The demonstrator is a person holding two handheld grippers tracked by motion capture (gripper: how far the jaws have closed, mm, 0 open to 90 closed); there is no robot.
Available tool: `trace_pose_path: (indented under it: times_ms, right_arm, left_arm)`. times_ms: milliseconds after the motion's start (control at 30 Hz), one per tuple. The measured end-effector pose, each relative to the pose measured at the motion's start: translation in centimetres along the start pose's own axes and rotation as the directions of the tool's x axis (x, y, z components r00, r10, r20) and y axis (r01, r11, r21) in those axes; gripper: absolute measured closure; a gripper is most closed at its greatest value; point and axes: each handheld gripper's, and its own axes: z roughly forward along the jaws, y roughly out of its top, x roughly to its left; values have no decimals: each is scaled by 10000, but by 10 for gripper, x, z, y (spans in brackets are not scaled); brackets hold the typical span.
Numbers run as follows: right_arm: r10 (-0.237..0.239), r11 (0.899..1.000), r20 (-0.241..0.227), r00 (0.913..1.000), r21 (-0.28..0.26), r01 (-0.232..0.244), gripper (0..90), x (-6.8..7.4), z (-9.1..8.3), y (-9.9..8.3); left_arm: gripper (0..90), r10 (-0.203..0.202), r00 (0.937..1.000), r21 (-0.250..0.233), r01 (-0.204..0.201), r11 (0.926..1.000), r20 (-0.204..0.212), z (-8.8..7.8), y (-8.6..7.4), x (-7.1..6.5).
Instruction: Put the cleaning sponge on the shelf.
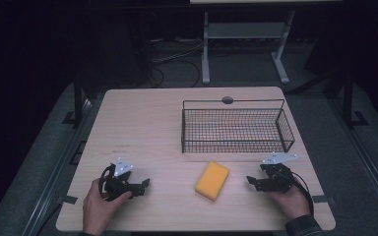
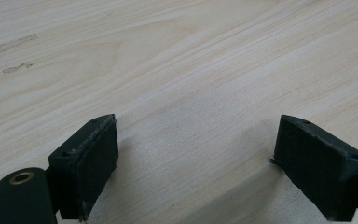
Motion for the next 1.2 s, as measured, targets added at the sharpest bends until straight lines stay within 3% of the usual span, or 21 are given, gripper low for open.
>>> trace_pose_path:
  times_ms: [333, 533, 800, 1200]
  right_arm:
    - [-417, 9988, -1145, 9926, -315, 383, 886, 11, -10, 10]
    - [-680, 9977, -1779, 9817, -183, 658, 897, 17, -3, 17]
    - [-881, 9961, -2225, 9710, -159, 867, 896, 29, 9, 29]
    - [-869, 9959, -2396, 9670, 25, 901, 897, 34, 27, 40]
  left_arm:
    - [129, -46, 10000, -39, 46, 10000, -13, 0, 0, -1]
    - [129, 0, 10000, -7, 0, 10000, -6, 0, 0, 0]
    - [129, -49, 10000, -46, 49, 10000, -3, 0, 0, -1]
    - [129, -43, 10000, -39, 43, 10000, -4, 0, 0, 0]
